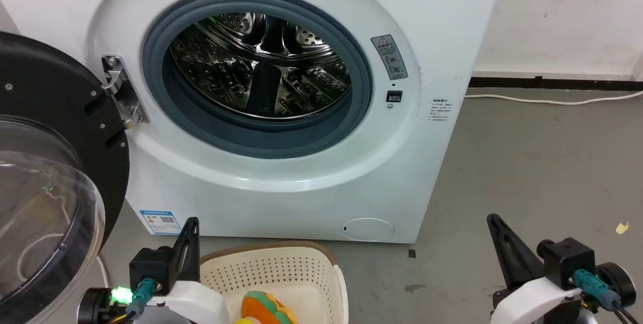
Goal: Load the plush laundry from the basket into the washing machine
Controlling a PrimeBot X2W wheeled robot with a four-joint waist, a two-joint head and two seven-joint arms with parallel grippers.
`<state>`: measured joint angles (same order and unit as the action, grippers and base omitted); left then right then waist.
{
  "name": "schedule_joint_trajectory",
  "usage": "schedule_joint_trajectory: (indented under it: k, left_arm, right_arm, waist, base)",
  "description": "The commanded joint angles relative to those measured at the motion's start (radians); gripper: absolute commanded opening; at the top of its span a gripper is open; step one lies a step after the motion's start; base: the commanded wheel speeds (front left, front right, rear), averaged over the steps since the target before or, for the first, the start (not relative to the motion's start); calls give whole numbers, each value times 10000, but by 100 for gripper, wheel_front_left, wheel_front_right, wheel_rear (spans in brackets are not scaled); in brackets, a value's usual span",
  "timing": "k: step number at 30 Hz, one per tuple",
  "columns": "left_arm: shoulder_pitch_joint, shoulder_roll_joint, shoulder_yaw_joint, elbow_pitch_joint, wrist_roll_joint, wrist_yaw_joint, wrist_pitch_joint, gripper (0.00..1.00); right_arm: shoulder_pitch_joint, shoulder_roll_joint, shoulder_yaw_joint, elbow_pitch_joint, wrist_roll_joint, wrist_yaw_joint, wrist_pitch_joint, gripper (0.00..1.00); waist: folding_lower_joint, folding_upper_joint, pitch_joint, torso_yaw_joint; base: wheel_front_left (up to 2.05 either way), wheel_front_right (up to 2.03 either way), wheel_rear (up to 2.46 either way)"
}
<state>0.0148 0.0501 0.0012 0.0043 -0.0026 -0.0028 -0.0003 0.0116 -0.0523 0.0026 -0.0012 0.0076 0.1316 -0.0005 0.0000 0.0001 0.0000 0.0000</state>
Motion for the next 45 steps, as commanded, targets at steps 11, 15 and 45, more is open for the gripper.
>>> schedule_joint_trajectory:
  k: [11, 15, 45]
  left_arm:
    - [-148, 1, -12, -43, 26, 28, 3, 0]
    - [-148, 1, -12, -43, 26, 28, 3, 0]
    - [-213, 13, -251, 675, -148, -67, -253, 100]
  right_arm:
    - [-116, 20, -26, 12, -76, -9, 5, 0]
    - [-116, 20, -26, 12, -76, -9, 5, 0]
    - [-24, 3, -83, -323, 34, -1, -337, 100]
  waist:
    - [0, -1, 0, 0]
    - [0, -1, 0, 0]
    - [0, -1, 413, -79]
  base:
    - [0, 0, 0]
    - [0, 0, 0]
    - [0, 0, 0]
